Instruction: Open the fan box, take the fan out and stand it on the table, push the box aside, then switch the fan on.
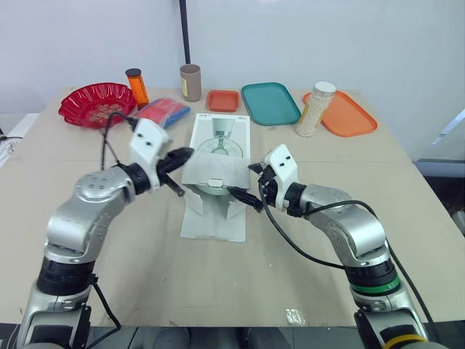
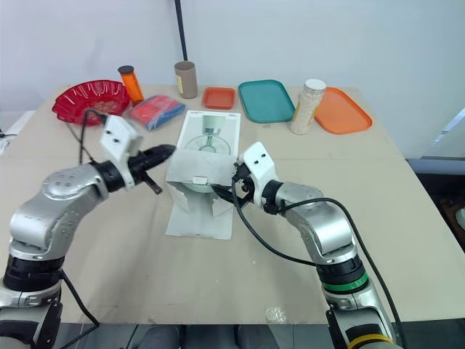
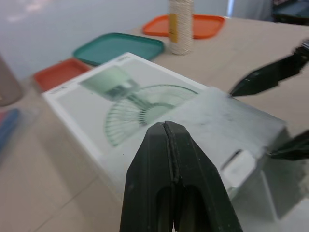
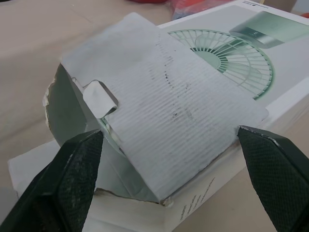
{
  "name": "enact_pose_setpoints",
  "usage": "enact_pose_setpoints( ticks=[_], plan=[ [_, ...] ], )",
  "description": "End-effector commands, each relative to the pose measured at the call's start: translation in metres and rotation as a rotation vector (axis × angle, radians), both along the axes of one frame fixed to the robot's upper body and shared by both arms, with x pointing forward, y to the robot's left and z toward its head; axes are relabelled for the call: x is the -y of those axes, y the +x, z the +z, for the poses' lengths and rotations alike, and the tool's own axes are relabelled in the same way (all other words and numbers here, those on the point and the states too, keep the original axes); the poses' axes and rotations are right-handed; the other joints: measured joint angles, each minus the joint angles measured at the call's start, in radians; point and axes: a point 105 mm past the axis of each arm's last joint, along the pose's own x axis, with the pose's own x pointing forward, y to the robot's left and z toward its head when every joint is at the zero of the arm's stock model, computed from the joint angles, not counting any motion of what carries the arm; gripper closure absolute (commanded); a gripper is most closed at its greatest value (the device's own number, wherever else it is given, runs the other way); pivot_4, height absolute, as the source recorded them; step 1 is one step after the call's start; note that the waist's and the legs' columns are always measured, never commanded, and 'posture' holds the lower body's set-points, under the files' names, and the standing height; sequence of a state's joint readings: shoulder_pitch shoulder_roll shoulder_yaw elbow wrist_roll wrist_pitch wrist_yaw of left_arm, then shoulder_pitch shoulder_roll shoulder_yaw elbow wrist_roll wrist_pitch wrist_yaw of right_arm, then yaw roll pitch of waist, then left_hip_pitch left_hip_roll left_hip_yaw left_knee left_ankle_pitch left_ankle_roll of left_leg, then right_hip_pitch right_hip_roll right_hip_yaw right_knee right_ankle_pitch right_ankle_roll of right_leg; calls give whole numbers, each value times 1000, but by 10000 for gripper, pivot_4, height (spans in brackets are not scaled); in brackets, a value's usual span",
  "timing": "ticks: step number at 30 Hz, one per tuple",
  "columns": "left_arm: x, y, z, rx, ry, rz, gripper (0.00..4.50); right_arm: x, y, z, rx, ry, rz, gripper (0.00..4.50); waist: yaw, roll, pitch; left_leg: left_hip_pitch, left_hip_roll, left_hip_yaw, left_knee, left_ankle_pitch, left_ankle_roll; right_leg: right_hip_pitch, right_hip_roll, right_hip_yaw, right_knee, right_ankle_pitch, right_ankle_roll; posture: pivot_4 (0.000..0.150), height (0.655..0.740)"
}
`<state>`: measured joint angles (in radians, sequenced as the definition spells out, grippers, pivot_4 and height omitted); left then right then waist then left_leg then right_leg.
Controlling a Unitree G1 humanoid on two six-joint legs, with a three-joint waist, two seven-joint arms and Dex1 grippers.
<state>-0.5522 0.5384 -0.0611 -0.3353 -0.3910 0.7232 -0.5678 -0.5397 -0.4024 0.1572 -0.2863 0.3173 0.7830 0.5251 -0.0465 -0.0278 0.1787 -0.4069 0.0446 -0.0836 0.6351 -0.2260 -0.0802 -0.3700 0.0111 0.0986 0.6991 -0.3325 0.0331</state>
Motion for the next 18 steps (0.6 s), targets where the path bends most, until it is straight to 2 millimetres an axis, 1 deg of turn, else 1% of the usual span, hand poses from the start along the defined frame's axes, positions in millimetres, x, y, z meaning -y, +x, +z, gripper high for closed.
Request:
enact_pose_setpoints(
  ticks=[1,4,5,7,9,13,16,18],
  plan=[
    [5,3,-1,-11,41,-15,44634,-1,-1,9,35,7,-5,0,-2,0,0,0,0,0,0,0,0,0,0,0,0,0,0,1500,7400],
    [4,11,-17,-68,91,13,44634,0,0,10,48,5,-19,0,-2,0,0,0,0,0,0,0,0,0,0,0,0,0,0,1500,7400],
    [4,12,-19,-75,93,14,44634,0,0,11,50,4,-21,0,-2,0,0,0,0,0,0,0,0,-1,0,0,0,0,0,1500,7400],
    [6,15,-23,-78,108,13,44634,1,-4,19,88,10,-14,0,-1,0,0,0,0,0,0,0,0,-1,0,0,0,0,0,1500,7400],
    [8,18,-26,-73,112,15,44634,-2,-16,29,122,13,25,0,-1,0,0,0,0,0,0,0,0,-1,0,0,0,0,0,1500,7400],
    [11,21,-27,-73,100,16,44634,-10,-40,42,147,17,94,0,0,0,0,0,0,0,0,0,0,-1,0,0,0,0,0,1500,7400],
    [13,23,-30,-76,90,19,44634,-20,-57,43,128,30,153,0,1,0,0,0,0,0,0,0,0,0,0,0,0,0,0,1500,7400],
    [14,23,-31,-78,84,19,45000,-28,-66,39,84,47,186,4936,1,0,0,0,0,0,0,0,0,0,0,0,0,0,0,1500,7400]
  ],
)
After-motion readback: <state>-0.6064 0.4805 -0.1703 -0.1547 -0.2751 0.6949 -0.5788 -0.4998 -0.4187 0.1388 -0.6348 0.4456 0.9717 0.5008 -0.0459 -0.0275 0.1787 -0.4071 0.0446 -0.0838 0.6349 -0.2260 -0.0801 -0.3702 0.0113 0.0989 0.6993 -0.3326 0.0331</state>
